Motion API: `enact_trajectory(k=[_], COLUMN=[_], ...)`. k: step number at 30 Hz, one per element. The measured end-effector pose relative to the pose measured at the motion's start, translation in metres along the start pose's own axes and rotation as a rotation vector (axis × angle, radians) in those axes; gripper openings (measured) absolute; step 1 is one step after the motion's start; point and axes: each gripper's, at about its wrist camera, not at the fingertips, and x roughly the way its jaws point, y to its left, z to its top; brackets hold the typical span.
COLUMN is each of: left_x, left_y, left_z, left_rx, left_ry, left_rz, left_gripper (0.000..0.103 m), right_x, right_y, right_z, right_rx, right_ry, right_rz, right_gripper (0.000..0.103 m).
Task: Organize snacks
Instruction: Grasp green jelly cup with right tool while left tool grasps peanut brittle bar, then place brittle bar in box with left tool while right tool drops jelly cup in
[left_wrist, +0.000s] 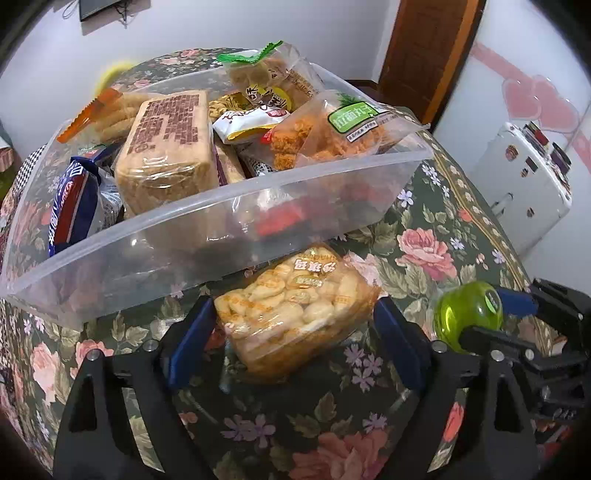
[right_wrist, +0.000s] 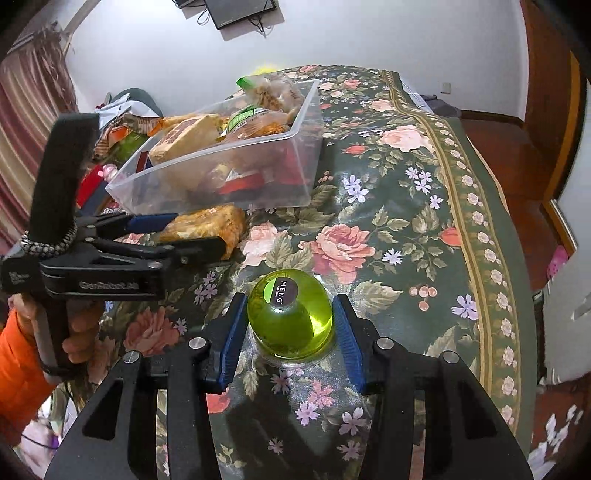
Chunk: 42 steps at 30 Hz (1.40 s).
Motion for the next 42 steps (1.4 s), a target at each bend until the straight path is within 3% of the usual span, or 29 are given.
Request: enact_trajectory(k=[6, 8, 13, 18, 26, 35, 42], left_x=[0.01, 0.012, 0.002, -0.029, -0.095, -0.127, -0.1], left_y=[-0.006, -0.005, -0.001, 0.001, 0.02, 0.064, 0.092], left_z=[0.008, 0.008, 0.0, -0.02, -0.027, 0.006, 0.033], left_rx=[-0.079, -0.101, -0.102, -0.085, -0.125, -0.184, -0.238], left_ry=[-0.011, -0.016, -0.034, -0.075, -0.207, -0.295, -0.249], left_rz=[0.051, 0.06, 0.041, 0.05, 0.045, 0.086, 0.063], left_gripper=[0.094, 0.086, 0.082, 0.082, 0.082, 0.082, 0.082], right_x=[0.0, -0.001, -0.006, -0.014, -0.028, -0.028, -0.014], right_y=[0.002, 0.002, 0.001, 0.005, 0.024, 0.053, 0.067], right_z=[-0.001, -0.001, 0.001, 0.008, 0.038, 0.083, 0.112], right_rx=[0.004, 0.006, 0.005, -0.001, -0.046, -0.109, -0.139], right_ry=[-0.005, -0.006, -0.022, -0.053, -0.131, -0.224, -0.259], right_rz=[0.001, 0.001, -0.005, -0.009, -0.001, 0.016, 0.023], right_gripper=[0.044, 0.044, 0.043, 0.043, 0.043, 0.043, 0.043])
